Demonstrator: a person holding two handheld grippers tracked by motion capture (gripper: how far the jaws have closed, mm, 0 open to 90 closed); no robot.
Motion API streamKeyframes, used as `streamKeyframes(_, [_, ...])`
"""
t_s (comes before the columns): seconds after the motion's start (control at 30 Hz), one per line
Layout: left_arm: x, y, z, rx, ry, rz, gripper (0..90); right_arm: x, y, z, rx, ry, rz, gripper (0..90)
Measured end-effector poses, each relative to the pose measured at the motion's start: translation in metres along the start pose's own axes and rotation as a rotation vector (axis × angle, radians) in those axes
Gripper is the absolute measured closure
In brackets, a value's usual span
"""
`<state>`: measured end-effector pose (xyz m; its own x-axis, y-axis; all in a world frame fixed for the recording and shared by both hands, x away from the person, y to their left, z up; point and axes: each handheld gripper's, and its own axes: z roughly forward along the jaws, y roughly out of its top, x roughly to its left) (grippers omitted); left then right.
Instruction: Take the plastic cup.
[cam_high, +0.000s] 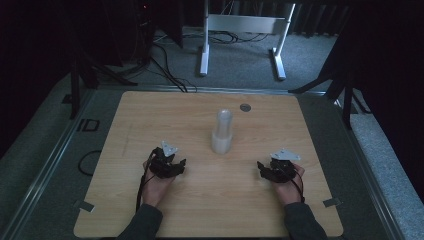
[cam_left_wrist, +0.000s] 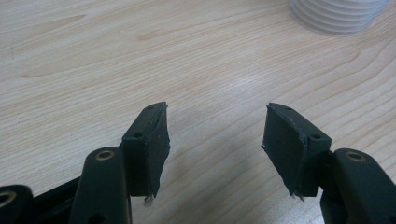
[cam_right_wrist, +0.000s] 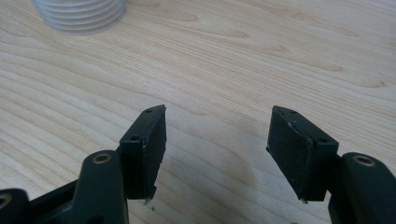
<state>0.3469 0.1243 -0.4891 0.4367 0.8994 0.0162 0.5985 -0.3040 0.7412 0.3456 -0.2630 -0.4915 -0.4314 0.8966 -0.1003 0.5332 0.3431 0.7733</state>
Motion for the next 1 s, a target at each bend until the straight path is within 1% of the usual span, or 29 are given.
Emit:
streamKeyframes(0.1, [0.000,0.000,0.000,0.001,-0.003,0.009,40.9,0.002,0.000,0.000,0.005,0.004,-0.006,37.0])
streamKeyframes(0.23, [-0.001,0.000,-0.003,-0.009,-0.003,0.024,40.7,0.004,0.001,-0.001,0.003,0.010,-0.018,36.6])
streamKeyframes(0.27, [-0.001,0.001,-0.004,-0.014,-0.007,0.020,40.8,0.005,0.002,-0.001,-0.002,0.011,-0.020,36.5])
streamKeyframes(0.3, [-0.001,0.001,-0.004,-0.019,-0.022,0.023,40.8,0.005,0.002,-0.002,-0.002,0.012,-0.022,36.2])
streamKeyframes(0.4, [-0.001,0.001,-0.004,-0.016,-0.026,0.020,40.8,0.006,0.002,-0.001,0.002,0.014,-0.027,36.0])
streamKeyframes(0.43, [-0.002,0.003,-0.003,-0.018,-0.056,0.003,40.8,0.006,0.002,-0.001,0.002,0.014,-0.027,35.9])
streamKeyframes(0.5, [-0.004,0.004,-0.002,-0.027,-0.065,0.006,41.1,0.008,0.004,-0.001,0.002,0.019,-0.030,35.5])
streamKeyframes(0.57, [-0.006,0.007,-0.003,-0.033,-0.084,0.017,41.1,0.009,0.005,-0.001,-0.002,0.021,-0.036,35.4])
streamKeyframes(0.63, [-0.006,0.007,-0.003,-0.033,-0.084,0.017,41.0,0.010,0.006,-0.002,-0.003,0.023,-0.040,35.5])
streamKeyframes(0.67, [-0.007,0.013,-0.004,-0.045,-0.116,0.025,39.8,0.011,0.008,-0.002,-0.007,0.029,-0.050,35.4])
streamKeyframes(0.73, [-0.008,0.016,-0.004,-0.047,-0.134,0.029,39.6,0.013,0.010,-0.002,-0.009,0.033,-0.056,35.5])
streamKeyframes(0.77, [-0.008,0.016,-0.004,-0.047,-0.134,0.029,38.8,0.013,0.010,-0.002,-0.009,0.033,-0.056,35.5])
streamKeyframes(0.8, [-0.009,0.020,-0.004,-0.056,-0.150,0.034,38.8,0.013,0.011,-0.002,-0.010,0.035,-0.061,35.5])
streamKeyframes(0.93, [-0.012,0.028,-0.002,-0.070,-0.160,0.060,36.4,0.017,0.015,-0.001,-0.017,0.046,-0.082,35.5])
streamKeyframes(1.0, [-0.012,0.028,-0.002,-0.070,-0.160,0.060,36.2,0.018,0.016,-0.001,-0.018,0.048,-0.086,35.5])
